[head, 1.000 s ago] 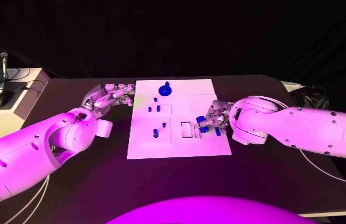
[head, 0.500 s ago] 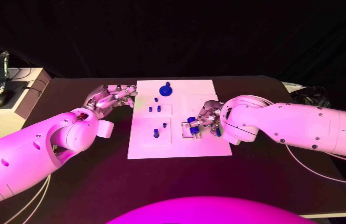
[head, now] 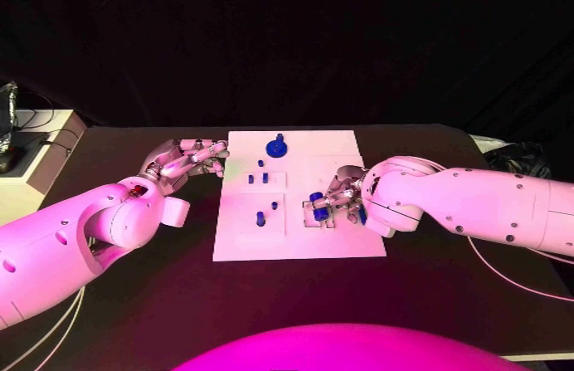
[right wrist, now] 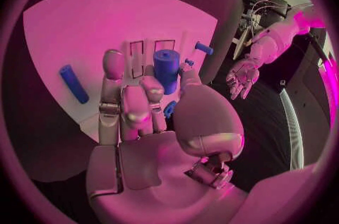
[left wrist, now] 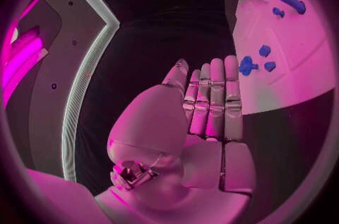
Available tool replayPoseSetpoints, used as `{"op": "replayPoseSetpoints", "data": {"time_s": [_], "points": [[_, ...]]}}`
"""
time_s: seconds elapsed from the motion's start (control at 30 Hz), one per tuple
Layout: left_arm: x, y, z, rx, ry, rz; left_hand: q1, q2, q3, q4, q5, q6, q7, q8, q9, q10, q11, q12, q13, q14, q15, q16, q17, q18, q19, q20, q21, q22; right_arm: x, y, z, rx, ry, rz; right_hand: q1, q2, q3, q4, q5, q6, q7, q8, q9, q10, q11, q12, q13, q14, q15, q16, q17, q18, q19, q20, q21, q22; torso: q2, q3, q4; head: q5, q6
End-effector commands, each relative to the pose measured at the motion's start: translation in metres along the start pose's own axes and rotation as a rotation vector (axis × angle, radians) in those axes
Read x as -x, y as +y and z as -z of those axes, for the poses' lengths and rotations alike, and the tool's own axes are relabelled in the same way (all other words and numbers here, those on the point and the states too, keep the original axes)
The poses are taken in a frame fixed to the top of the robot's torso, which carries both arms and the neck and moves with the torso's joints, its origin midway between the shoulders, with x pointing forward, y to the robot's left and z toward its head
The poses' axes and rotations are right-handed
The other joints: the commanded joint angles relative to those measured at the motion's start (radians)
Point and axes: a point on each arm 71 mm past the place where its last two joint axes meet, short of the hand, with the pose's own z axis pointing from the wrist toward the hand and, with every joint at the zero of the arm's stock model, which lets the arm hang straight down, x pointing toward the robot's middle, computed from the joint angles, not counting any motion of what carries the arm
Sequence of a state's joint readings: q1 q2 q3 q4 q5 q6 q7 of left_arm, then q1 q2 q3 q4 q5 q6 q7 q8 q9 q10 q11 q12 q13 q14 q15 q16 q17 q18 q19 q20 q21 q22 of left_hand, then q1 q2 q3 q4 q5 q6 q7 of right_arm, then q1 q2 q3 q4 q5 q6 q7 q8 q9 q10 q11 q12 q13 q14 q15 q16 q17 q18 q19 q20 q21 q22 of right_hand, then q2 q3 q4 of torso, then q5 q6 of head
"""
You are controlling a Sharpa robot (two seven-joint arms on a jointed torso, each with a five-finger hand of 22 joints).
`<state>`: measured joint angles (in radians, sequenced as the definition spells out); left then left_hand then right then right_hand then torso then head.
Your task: Assemble the parts on the task board
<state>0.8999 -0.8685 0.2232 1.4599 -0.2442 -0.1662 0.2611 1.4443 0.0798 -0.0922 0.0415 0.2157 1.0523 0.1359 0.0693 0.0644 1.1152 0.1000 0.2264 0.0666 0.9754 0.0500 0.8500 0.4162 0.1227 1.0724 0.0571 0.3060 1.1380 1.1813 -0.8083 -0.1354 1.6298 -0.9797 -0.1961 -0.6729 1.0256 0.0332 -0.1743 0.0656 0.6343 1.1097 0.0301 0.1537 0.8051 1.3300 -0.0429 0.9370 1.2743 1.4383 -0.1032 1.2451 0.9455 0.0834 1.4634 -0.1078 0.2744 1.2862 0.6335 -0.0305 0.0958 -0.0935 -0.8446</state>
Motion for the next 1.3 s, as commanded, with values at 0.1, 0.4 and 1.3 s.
{"op": "replayPoseSetpoints", "data": {"time_s": [0.1,0.4,1.3], "points": [[-0.0019,-0.001,0.0002,-0.007,0.018,0.004,-0.005,-0.001,-0.001,0.006,0.0,-0.005,0.001,-0.003,0.001,-0.01,-0.001,0.002,0.001,0.002,0.002,0.002,-0.001,0.001,0.008,-0.001,-0.004,0.001,-0.0034,-0.001,-0.0017,-0.003,0.016,0.033,0.041,0.046,0.008,-0.017,-0.015,0.005,-0.002,0.004,0.002,-0.001,-0.003,0.001,-0.001,0.004,0.0,-0.004,0.002,-0.002,0.043,-0.008,0.003,0.001,0.0,0.0014,-0.0014,0.003,-0.002],[-0.0018,-0.0012,0.0004,-0.008,0.018,0.003,-0.005,-0.001,-0.001,0.005,-0.001,-0.005,0.001,-0.003,0.001,-0.01,0.0,0.002,0.001,0.001,0.002,0.002,-0.002,0.001,0.009,0.0,-0.006,0.003,-0.0083,0.0002,-0.0026,0.0,0.028,0.045,0.037,0.039,0.0,-0.016,-0.032,0.005,-0.001,0.004,0.003,-0.001,-0.002,0.001,-0.001,0.003,0.0,-0.004,0.002,-0.002,0.043,-0.007,0.003,0.002,0.001,0.0015,-0.0009,0.005,-0.005],[-0.0003,-0.0014,0.0014,-0.007,0.015,0.001,-0.007,0.0,-0.002,0.007,0.0,-0.005,0.001,-0.003,0.001,-0.011,0.0,0.002,0.001,0.001,0.003,0.002,-0.002,0.001,0.01,0.0,-0.009,0.004,-0.0098,0.004,-0.0081,0.007,-0.021,0.024,-0.021,-0.03,-0.018,0.089,-0.306,0.004,0.001,0.007,0.006,-0.003,0.003,0.001,-0.009,0.004,0.002,-0.003,0.006,0.001,0.043,-0.004,0.009,0.007,0.0,0.0013,-0.0008,0.007,-0.01]]}}
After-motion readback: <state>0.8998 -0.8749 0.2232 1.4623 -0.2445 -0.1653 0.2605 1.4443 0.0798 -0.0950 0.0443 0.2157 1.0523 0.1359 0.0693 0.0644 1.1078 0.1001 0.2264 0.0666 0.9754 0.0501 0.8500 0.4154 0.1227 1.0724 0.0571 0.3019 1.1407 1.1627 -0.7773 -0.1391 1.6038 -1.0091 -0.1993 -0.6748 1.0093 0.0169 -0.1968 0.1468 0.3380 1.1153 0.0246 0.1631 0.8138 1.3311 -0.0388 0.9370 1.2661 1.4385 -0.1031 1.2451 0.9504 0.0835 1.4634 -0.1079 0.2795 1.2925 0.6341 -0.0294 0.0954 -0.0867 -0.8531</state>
